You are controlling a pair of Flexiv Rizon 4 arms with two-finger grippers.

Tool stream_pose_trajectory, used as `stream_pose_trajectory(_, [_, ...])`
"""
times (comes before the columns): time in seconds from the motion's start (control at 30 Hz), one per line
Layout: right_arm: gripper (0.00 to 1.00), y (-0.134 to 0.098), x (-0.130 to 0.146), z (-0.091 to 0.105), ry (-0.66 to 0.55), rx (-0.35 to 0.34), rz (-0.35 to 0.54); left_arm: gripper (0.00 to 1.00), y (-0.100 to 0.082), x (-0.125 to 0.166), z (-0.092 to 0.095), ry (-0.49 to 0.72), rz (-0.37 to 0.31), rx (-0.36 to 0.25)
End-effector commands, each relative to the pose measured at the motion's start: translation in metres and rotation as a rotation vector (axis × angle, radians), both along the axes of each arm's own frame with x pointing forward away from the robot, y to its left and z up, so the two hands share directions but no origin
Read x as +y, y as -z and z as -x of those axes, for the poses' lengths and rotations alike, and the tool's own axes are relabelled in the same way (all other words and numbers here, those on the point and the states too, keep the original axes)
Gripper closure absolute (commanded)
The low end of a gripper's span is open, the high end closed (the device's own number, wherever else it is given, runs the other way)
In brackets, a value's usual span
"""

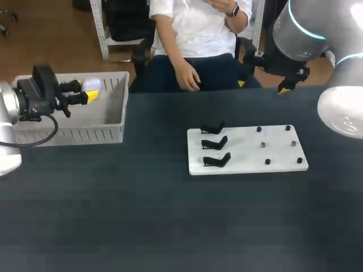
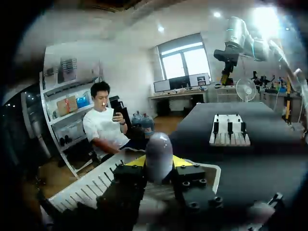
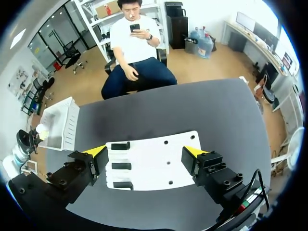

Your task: Pick up each earbud case from the left stands, insert the matching earbuds, close the lid, and place the case in the box.

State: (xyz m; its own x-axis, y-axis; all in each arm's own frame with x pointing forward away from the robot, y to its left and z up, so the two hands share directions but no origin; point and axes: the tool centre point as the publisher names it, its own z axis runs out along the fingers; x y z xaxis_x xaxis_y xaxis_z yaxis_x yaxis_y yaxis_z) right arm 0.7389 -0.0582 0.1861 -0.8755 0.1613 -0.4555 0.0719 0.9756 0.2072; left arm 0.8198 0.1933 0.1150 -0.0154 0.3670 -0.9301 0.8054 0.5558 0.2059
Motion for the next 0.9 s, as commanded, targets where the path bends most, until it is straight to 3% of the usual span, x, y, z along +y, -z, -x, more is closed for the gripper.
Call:
stream_pose_trajectory(0.03, [0.00,0.005,-0.003,0.009,0.003,-0.042,-0.003,1.00,0.030,-0.002,-0.024,-0.012,-0.006,0.015])
stream_pose_trajectory(0.13, [0.00,0.008,-0.004,0.011,0.005,-0.041,0.000,1.00,0.042,0.002,-0.030,-0.026,-0.009,0.036])
stream_pose_trajectory(0.3, [0.00,0.012,-0.006,0.014,0.010,-0.029,0.006,1.00,0.048,-0.001,-0.030,-0.016,-0.015,0.064])
stream_pose_trajectory(0.33, [0.00,0.013,-0.006,0.014,0.010,-0.027,0.004,0.67,0.048,-0.001,-0.030,-0.019,-0.014,0.075])
stream_pose_trajectory(0.37, [0.00,0.013,-0.006,0.015,0.010,-0.026,0.003,0.00,0.049,-0.001,-0.029,-0.020,-0.011,0.078])
stream_pose_trajectory(0.53, [0.00,0.014,-0.006,0.016,-0.033,-0.040,-0.011,0.00,0.031,-0.008,-0.012,-0.015,0.001,0.056])
stream_pose_trajectory(0.6, [0.00,0.013,-0.007,0.018,-0.069,-0.051,-0.021,0.00,0.025,-0.012,-0.003,-0.004,0.001,0.074])
stream_pose_trajectory(0.9, [0.00,0.015,-0.019,0.038,-0.170,-0.064,-0.037,0.00,-0.002,-0.052,0.053,0.012,-0.002,0.106])
